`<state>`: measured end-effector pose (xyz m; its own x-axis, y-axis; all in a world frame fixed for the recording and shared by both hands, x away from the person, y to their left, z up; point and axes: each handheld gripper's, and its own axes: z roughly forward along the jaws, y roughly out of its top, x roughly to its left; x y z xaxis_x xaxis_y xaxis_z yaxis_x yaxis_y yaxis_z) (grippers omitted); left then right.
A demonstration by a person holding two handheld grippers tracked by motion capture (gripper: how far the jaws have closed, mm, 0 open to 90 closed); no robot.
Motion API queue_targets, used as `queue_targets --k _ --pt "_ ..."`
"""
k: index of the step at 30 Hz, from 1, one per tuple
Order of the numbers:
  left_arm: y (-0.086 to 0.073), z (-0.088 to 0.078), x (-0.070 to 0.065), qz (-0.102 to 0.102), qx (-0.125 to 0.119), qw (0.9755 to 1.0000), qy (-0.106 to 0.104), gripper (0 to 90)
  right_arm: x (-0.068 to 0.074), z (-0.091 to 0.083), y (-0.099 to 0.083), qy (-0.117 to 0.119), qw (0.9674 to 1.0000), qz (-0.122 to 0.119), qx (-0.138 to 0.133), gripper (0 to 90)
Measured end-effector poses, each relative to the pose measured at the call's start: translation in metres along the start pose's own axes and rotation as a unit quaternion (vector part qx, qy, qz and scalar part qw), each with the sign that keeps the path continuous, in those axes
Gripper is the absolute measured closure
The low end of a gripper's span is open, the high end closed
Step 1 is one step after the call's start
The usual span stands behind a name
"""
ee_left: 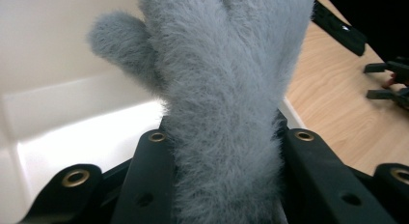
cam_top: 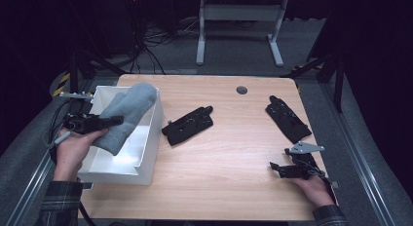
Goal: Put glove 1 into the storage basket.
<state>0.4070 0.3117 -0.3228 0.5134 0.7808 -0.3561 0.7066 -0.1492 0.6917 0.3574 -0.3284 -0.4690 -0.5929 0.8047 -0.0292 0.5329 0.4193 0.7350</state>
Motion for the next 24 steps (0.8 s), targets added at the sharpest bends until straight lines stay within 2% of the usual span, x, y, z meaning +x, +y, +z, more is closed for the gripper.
queue_targets --k 5,11,16,24 --pt "-0.008 0.010 0.010 -0.022 0.010 0.9996 0.015 69.1 0.000 0.000 0.000 0.001 1.0000 0.001 -0.001 14.8" --pt "-0.017 0.028 0.020 -0.043 0.022 0.9986 0.022 69.1 0.000 0.000 0.000 0.000 1.0000 0.001 -0.001 14.8" --pt "-0.026 0.044 0.028 -0.063 0.034 0.9971 0.027 69.0 0.000 0.000 0.000 0.000 1.0000 0.001 -0.001 14.8" --pt "-0.037 0.066 0.042 -0.084 0.061 0.9939 0.038 68.6 0.000 0.000 0.000 0.000 1.0000 0.001 -0.001 14.8"
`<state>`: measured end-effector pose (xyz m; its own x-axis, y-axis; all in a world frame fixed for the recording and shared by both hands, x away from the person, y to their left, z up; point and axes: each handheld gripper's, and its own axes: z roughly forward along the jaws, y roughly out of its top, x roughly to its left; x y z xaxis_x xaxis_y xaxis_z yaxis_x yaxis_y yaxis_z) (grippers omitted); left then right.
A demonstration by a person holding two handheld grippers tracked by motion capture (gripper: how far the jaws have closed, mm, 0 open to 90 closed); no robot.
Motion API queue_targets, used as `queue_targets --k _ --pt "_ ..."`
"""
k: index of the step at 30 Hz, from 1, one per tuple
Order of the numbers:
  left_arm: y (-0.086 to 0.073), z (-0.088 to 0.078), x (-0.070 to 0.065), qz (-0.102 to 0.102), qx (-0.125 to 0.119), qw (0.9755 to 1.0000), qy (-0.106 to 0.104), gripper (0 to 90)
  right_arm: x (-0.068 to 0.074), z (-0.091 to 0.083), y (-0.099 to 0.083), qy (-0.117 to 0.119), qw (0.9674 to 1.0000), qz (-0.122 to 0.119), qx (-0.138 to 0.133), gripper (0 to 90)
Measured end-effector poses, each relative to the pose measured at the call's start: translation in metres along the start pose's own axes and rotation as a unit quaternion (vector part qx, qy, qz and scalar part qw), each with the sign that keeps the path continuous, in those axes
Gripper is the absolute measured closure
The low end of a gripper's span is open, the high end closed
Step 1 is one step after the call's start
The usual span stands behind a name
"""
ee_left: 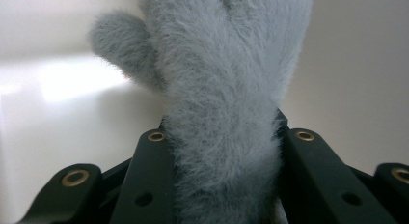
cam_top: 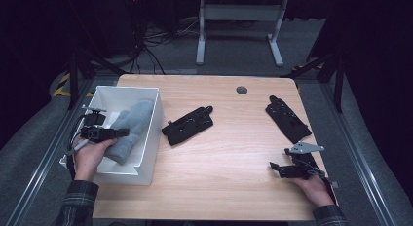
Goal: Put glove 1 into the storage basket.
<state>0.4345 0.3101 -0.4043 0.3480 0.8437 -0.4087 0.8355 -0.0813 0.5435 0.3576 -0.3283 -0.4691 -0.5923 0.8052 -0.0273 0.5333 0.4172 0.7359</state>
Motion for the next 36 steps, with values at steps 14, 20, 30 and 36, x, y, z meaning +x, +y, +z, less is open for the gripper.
queue_targets --k 14,20,30,36 --pt "0.000 0.017 0.005 -0.007 0.049 0.9967 0.065 34.2 0.000 0.000 0.000 0.000 1.0000 0.000 0.000 14.8" --pt "0.007 0.002 -0.005 0.015 0.009 0.9973 0.072 21.6 0.000 0.000 0.000 0.000 1.0000 0.000 0.000 14.8" --pt "0.025 -0.029 -0.040 0.066 -0.036 0.9960 0.049 18.9 0.000 0.000 0.000 0.000 1.0000 0.000 0.000 14.7" --pt "0.035 -0.037 -0.067 0.102 -0.047 0.9935 0.018 18.3 0.000 0.000 0.000 0.000 1.0000 0.000 0.000 14.8"
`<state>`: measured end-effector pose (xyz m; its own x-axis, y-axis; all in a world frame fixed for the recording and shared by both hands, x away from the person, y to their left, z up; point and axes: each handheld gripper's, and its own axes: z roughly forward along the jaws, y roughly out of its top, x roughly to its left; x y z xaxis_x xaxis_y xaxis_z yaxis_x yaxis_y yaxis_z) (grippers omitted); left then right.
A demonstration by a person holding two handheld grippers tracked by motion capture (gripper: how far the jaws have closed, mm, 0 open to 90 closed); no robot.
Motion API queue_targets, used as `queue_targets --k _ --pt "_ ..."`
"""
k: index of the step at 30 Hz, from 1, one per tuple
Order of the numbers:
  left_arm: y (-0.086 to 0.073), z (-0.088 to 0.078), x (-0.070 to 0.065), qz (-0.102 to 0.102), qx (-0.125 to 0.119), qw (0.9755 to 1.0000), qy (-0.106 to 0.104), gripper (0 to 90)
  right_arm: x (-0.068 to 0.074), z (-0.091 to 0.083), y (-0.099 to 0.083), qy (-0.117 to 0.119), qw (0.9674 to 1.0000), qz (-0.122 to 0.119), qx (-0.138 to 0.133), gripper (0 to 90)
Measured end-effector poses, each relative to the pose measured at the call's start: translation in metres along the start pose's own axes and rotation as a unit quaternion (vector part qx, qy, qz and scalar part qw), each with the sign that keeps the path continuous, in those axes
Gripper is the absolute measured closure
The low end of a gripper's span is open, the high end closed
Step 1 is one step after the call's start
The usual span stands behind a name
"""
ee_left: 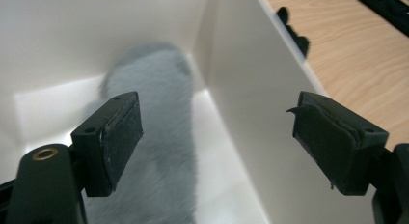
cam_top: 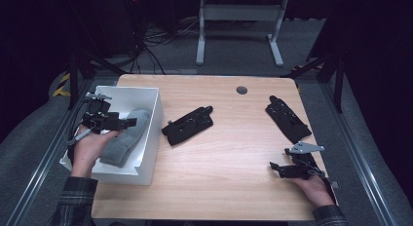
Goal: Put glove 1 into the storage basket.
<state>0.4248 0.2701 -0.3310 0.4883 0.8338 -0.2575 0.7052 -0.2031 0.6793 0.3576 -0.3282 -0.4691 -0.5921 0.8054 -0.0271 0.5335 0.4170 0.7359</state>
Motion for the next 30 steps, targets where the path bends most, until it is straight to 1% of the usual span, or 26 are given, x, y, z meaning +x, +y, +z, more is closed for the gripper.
queue_targets --k 2,4,10,12,14,15,16,18,19,20,21,22,23,25,26,27,28,29,30 --pt "0.004 -0.001 -0.009 0.014 -0.007 0.9998 -0.008 18.3 0.000 0.000 0.000 0.000 1.0000 0.000 0.000 14.8" --pt "0.008 -0.001 -0.019 0.026 -0.014 0.9993 -0.022 18.3 0.000 0.000 0.000 0.000 1.0000 0.000 0.000 14.7" --pt "0.018 0.003 -0.050 0.062 -0.017 0.9967 -0.049 15.7 0.000 0.000 0.000 0.000 1.0000 0.000 0.000 14.8" --pt "0.020 0.006 -0.061 0.076 -0.016 0.9948 -0.066 15.4 0.000 0.000 0.000 0.000 1.0000 0.000 0.000 14.8" --pt "0.022 0.012 -0.073 0.087 -0.015 0.9933 -0.075 15.0 0.000 0.000 0.000 0.000 1.0000 0.000 0.000 14.8" --pt "0.022 0.012 -0.073 0.087 -0.015 0.9933 -0.075 14.8 0.000 0.000 0.000 0.000 1.0000 0.000 0.000 14.8" --pt "0.023 0.014 -0.078 0.093 -0.014 0.9926 -0.077 14.8 0.000 0.000 0.000 0.000 1.0000 0.000 0.000 14.8" --pt "0.024 0.022 -0.092 0.105 -0.011 0.9906 -0.086 14.9 0.000 0.000 0.000 0.000 1.0000 0.000 0.000 14.8" --pt "0.023 0.026 -0.098 0.107 -0.010 0.9900 -0.091 14.9 0.000 0.000 0.000 0.000 1.0000 0.000 0.000 14.8" --pt "0.023 0.028 -0.101 0.113 -0.009 0.9891 -0.094 14.9 0.000 0.000 0.000 0.000 1.0000 0.000 0.000 14.8" --pt "0.023 0.028 -0.101 0.113 -0.009 0.9891 -0.094 14.8 0.000 0.000 0.000 0.000 1.0000 0.000 0.000 14.8" --pt "0.023 0.035 -0.112 0.123 -0.004 0.9872 -0.101 14.9 0.000 0.000 0.000 0.000 1.0000 0.000 0.000 14.8" --pt "0.023 0.035 -0.112 0.123 -0.004 0.9872 -0.101 14.9 0.000 0.000 0.000 0.000 1.0000 0.000 0.000 14.8" --pt "0.022 0.043 -0.121 0.132 -0.003 0.9854 -0.108 14.9 0.000 0.000 0.000 0.000 1.0000 0.000 0.000 14.8" --pt "0.021 0.047 -0.127 0.137 -0.002 0.9840 -0.113 14.9 0.000 0.000 0.000 0.000 1.0000 0.000 0.000 14.8" --pt "0.021 0.047 -0.127 0.137 -0.002 0.9840 -0.113 14.9 0.000 0.000 0.000 0.000 1.0000 0.000 0.000 14.8" --pt "0.021 0.053 -0.133 0.144 0.003 0.9828 -0.116 14.9 0.000 0.000 0.000 0.000 1.0000 0.000 0.000 14.8" --pt "0.020 0.055 -0.136 0.146 0.006 0.9825 -0.115 14.9 0.000 0.000 0.000 0.000 1.0000 0.000 0.000 14.8" --pt "0.019 0.059 -0.139 0.150 0.008 0.9817 -0.118 14.9 0.000 0.000 0.000 0.000 1.0000 0.000 0.000 14.8"
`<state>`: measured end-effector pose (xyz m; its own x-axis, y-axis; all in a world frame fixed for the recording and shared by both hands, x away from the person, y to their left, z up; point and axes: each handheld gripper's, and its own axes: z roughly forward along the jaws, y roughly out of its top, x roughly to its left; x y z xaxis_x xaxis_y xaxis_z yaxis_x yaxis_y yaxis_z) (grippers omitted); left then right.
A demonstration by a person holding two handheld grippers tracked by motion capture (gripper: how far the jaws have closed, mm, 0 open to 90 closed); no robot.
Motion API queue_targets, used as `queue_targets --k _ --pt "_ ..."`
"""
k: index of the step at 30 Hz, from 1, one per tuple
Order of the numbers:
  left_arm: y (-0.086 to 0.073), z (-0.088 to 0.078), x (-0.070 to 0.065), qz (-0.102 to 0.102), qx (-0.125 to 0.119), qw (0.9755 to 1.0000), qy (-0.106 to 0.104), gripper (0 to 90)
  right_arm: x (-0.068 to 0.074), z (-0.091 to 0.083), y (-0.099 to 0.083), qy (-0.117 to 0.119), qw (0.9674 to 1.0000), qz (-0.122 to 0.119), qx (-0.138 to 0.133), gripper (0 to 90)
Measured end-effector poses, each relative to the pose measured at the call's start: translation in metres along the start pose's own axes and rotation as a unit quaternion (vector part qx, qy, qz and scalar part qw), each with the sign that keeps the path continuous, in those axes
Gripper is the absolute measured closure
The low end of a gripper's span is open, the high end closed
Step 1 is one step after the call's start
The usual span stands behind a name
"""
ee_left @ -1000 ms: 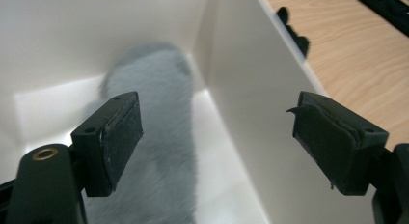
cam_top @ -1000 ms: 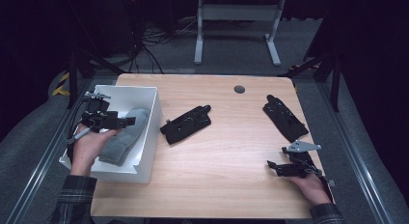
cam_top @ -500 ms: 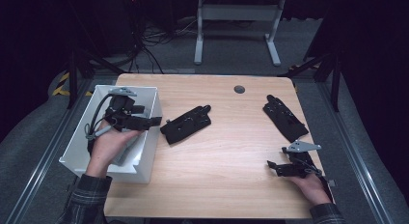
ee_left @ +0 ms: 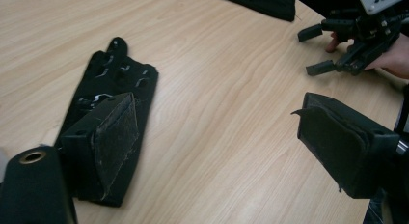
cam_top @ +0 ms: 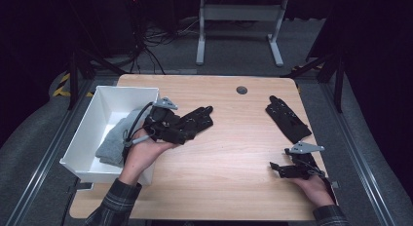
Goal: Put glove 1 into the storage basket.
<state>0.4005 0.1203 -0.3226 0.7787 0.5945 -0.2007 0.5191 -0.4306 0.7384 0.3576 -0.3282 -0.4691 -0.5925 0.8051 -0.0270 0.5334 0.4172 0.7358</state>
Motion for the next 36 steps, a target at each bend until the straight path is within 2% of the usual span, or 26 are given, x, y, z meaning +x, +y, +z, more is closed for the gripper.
queue_targets --k 2,3,11,17,20,21,22,23,25,28,32,34,36 --pt "-0.001 0.013 -0.008 0.008 0.006 0.9999 -0.007 14.9 0.000 0.000 0.000 0.000 1.0000 0.000 0.000 14.8" --pt "-0.001 0.013 -0.008 0.008 0.006 0.9999 -0.007 14.9 0.000 0.000 0.000 0.000 1.0000 0.000 0.000 14.8" --pt "-0.018 0.049 -0.018 0.022 0.027 0.9993 -0.011 14.8 0.000 0.000 0.000 -0.002 1.0000 -0.002 -0.001 15.3" --pt "-0.038 0.070 -0.022 0.044 0.050 0.9978 0.003 13.0 0.001 0.000 0.000 0.001 1.0000 -0.005 -0.001 15.0" --pt "-0.050 0.079 -0.020 0.047 0.054 0.9974 0.003 11.2 0.001 0.000 0.000 0.001 1.0000 -0.006 -0.001 15.0" --pt "-0.056 0.082 -0.019 0.050 0.053 0.9973 0.010 11.0 0.001 0.000 0.000 0.002 1.0000 -0.006 -0.001 15.2" --pt "-0.056 0.082 -0.019 0.050 0.053 0.9973 0.010 10.8 0.001 0.000 0.000 0.002 1.0000 -0.006 -0.001 15.2" --pt "-0.062 0.086 -0.018 0.054 0.057 0.9968 0.017 10.3 0.001 -0.001 0.001 0.003 1.0000 -0.008 0.001 17.7" --pt "-0.068 0.090 -0.015 0.052 0.057 0.9969 0.017 9.4 0.002 -0.001 0.002 0.005 0.9999 -0.012 0.003 22.1" --pt "-0.075 0.096 -0.012 0.057 0.063 0.9960 0.028 8.8 0.003 -0.004 0.005 0.002 0.9997 -0.022 0.007 29.0" --pt "-0.084 0.099 -0.008 0.055 0.067 0.9955 0.037 6.5 -0.001 -0.008 0.014 0.009 0.9994 -0.033 0.004 45.8" --pt "-0.089 0.100 -0.006 0.055 0.067 0.9953 0.044 5.6 -0.004 -0.009 0.018 0.017 0.9994 -0.031 0.002 53.9" --pt "-0.092 0.101 -0.007 0.057 0.067 0.9954 0.038 3.8 -0.010 -0.010 0.023 0.023 0.9993 -0.028 0.000 64.0"
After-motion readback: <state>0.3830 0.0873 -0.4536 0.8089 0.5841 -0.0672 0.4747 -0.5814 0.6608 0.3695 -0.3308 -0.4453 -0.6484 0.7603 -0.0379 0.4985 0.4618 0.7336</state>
